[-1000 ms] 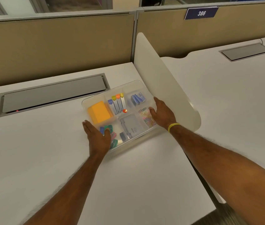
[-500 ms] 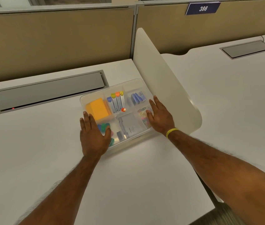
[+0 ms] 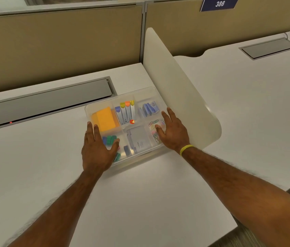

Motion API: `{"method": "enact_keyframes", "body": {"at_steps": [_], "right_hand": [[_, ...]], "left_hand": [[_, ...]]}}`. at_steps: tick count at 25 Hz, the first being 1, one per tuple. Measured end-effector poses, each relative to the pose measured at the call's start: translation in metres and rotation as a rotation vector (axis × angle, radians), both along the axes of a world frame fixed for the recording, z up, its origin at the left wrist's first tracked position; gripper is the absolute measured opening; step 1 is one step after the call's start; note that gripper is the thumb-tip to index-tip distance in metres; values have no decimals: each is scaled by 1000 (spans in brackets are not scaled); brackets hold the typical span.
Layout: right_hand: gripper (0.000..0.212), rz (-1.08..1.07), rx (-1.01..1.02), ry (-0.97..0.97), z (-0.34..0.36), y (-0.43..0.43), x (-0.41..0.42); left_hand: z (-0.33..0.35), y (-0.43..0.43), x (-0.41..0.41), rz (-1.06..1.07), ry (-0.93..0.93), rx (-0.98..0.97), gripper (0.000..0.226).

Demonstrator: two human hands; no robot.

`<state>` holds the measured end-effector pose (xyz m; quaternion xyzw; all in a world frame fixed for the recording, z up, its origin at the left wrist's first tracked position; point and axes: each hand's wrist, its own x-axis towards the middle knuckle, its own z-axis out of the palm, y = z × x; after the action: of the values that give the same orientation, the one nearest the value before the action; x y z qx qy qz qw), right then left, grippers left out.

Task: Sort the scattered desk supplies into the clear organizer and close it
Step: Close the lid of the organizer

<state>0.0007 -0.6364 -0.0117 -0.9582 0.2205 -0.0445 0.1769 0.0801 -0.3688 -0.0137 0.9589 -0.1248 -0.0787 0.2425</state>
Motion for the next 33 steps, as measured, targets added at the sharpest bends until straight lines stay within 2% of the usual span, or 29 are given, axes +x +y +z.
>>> {"method": "enact_keyframes", "body": {"at_steps": [3, 7, 11, 13, 20, 25, 33], "right_hand": [[69, 13, -7, 5, 0, -1, 2], [67, 46, -219, -17, 17, -16, 34], [76, 158, -8, 79, 32, -30, 89], [81, 203, 21, 140, 33, -30, 111], [84, 159, -62, 64, 10, -27, 118], [84, 164, -50, 51, 8, -28, 121], [87, 163, 98, 0, 8, -32, 120]], "left_hand": [[4, -1, 11, -9, -34, 99, 97], [14, -4, 55, -64, -151, 229, 96], [11, -26, 93, -79, -62, 262, 112], [7, -33, 102, -89, -54, 266, 116], [-1, -35, 105, -61, -106, 151, 116], [-4, -33, 107, -60, -114, 79, 114], [-13, -25, 112, 11, -92, -195, 85]]}}
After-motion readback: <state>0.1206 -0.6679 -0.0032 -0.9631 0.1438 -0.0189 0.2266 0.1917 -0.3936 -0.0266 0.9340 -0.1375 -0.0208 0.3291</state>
